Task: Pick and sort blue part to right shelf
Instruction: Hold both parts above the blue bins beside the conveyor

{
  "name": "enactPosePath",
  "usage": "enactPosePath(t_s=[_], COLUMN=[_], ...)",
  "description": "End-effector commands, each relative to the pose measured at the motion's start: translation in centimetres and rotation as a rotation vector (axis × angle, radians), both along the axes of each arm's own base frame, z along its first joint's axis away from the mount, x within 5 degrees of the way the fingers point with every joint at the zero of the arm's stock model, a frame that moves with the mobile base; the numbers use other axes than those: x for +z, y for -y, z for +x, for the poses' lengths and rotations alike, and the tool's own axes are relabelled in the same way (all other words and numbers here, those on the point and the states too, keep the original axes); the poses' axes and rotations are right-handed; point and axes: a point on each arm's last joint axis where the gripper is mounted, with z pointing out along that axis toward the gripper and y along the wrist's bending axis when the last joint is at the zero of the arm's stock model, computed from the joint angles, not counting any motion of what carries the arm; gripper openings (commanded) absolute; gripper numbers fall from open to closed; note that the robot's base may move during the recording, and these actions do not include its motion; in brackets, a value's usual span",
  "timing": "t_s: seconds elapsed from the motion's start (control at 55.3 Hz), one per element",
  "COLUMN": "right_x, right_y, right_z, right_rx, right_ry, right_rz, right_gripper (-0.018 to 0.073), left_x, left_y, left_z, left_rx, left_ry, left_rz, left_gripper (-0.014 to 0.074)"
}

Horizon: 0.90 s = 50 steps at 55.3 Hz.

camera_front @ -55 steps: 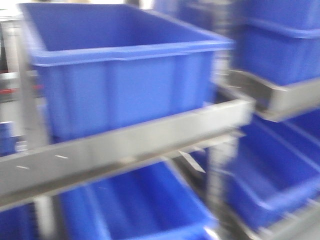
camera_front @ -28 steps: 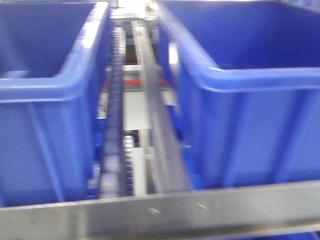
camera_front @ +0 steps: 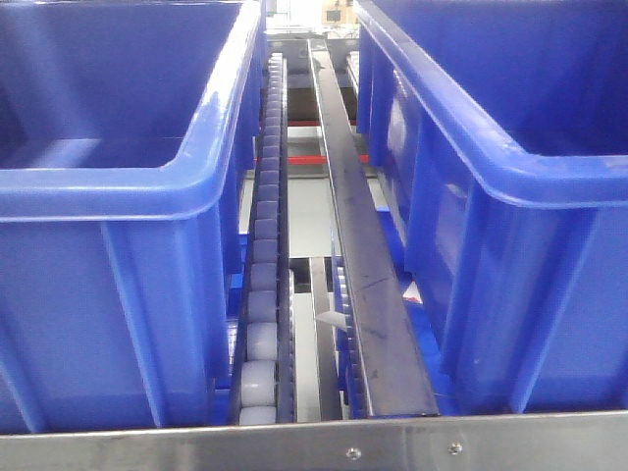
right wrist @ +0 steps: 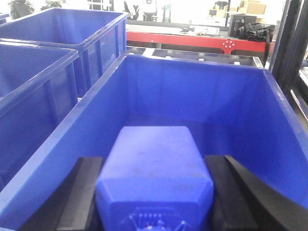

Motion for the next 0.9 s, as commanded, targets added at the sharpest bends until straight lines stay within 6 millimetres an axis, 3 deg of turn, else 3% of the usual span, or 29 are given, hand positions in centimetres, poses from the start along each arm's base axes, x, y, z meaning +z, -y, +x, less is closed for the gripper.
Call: enactPosePath(t_s=[0.0, 0.705, 0.885], right_x=[1.8, 1.8, 1.8], right_y=[0.0, 0.0, 0.0], right_z=[-0.1, -0.1, -0.1], right_rx=[-0.004, -0.004, -0.004], right_ry=[0.112, 0.112, 0.112], right_rz=[0.014, 0.014, 0.014], right_gripper=[0.0149, 0.0149, 0.0149], left_x=[1.7, 1.7, 4.0], left_y=[0.1, 0.1, 0.0], left_z=[-0.1, -0.1, -0.4], left_rx=[-0.018, -0.020, -0.021], left_ry=[0.101, 0.100, 0.157], left_rz=[-0.026, -0.029, -0.041], left_gripper=[0.0283, 0.0283, 0.0283])
